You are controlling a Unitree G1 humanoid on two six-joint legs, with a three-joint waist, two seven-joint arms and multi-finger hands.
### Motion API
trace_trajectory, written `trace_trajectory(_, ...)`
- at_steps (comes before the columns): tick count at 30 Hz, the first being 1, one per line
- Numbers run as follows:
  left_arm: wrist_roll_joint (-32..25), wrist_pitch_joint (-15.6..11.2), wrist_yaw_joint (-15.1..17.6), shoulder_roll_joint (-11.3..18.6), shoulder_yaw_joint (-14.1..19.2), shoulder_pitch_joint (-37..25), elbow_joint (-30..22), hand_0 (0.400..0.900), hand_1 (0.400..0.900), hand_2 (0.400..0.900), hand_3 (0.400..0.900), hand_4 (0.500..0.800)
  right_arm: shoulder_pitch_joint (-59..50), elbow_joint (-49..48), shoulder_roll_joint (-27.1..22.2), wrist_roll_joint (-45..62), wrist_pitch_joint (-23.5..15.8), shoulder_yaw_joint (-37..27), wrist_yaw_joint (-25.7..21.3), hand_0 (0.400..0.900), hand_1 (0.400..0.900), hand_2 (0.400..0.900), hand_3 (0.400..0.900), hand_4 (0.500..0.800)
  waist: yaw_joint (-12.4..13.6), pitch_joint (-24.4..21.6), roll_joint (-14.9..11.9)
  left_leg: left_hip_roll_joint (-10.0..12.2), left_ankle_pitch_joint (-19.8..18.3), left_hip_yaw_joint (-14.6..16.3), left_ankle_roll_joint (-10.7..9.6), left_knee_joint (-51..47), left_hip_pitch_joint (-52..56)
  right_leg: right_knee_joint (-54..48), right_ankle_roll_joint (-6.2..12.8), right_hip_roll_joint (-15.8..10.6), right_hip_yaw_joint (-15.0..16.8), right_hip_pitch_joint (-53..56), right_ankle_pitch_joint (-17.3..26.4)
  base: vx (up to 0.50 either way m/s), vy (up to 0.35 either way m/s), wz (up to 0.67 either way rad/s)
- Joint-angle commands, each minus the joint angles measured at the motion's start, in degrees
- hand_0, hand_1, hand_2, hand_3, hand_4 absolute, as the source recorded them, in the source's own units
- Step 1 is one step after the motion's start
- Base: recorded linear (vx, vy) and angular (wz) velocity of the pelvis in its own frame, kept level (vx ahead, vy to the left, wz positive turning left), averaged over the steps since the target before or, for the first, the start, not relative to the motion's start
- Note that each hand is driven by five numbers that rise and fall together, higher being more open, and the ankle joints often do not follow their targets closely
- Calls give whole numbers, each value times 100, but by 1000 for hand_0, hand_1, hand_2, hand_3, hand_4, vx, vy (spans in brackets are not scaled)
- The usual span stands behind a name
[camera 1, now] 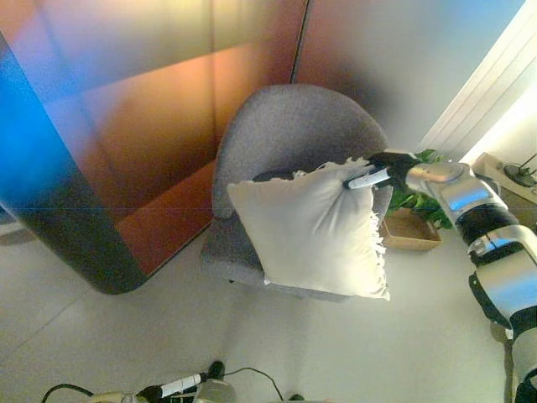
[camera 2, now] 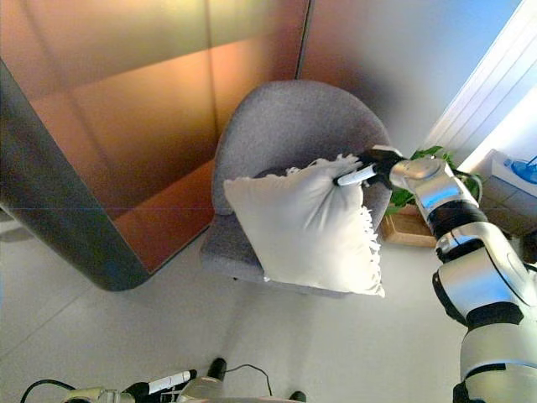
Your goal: Pick up the pillow and put it on the sofa.
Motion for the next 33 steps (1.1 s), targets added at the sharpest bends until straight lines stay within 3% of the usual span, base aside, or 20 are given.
trace_trajectory(1, 159, 555, -224, -183, -570, 388, 402, 900, 900, 900, 900, 800, -2251, 34, -1090, 461, -130, 227, -816, 400, 400, 400, 400, 500, 184, 76, -180, -120, -683, 36, 130, -44, 267, 201, 324, 67, 131, 286, -239, 0, 0, 0)
trace_trajectory(4, 87, 487, -248, -143, -592, 413, 352, 900, 900, 900, 900, 800, -2437, 268, -1342, 186, 25, 388, -1373, 400, 400, 400, 400, 500, 191, 130, -177, -114, -683, 27, 127, -44, 187, 182, 333, 59, 141, 229, -245, 0, 0, 0)
trace_trajectory(5, 50, 470, -246, -139, -606, 417, 337, 900, 900, 900, 900, 800, -2486, 372, -1405, 38, 14, 434, -1791, 633, 633, 633, 633, 640, 197, 149, -163, -110, -685, 27, 124, -44, 169, 176, 338, 56, 143, 217, -248, 0, 0, 0)
trace_trajectory(6, 20, 449, -266, -127, -620, 424, 326, 900, 900, 900, 900, 800, -2475, 410, -1447, -67, 156, 404, -1829, 900, 900, 900, 900, 800, 196, 162, -146, -111, -689, 28, 124, -44, 141, 177, 343, 53, 148, 194, -259, 0, 0, 0)
trace_trajectory(10, -4, 390, -354, -89, -708, 449, 240, 900, 900, 900, 900, 800, -2347, 417, -1636, 110, 323, 570, -1012, 900, 900, 900, 900, 800, 208, 247, -65, -128, -657, -18, 115, -44, 10, 145, 341, 18, 109, 79, -241, -42, -3, 3)
trace_trajectory(20, 209, 129, -630, -65, -723, 467, 211, 900, 900, 900, 900, 800, -2019, 723, -1634, -255, -158, 546, 40, 900, 900, 900, 900, 800, 156, 265, 30, -97, -698, 67, 76, -44, -18, 68, 306, 15, 111, 48, -274, -34, -26, -6)
trace_trajectory(33, 410, -33, -813, -204, -700, 517, 232, 900, 900, 900, 900, 800, -1167, 707, -1673, -749, -488, 134, 608, 900, 900, 900, 900, 800, -35, -20, 210, -129, -741, 194, 40, -44, 132, -7, 291, -25, 170, 146, -312, -11, 0, -6)
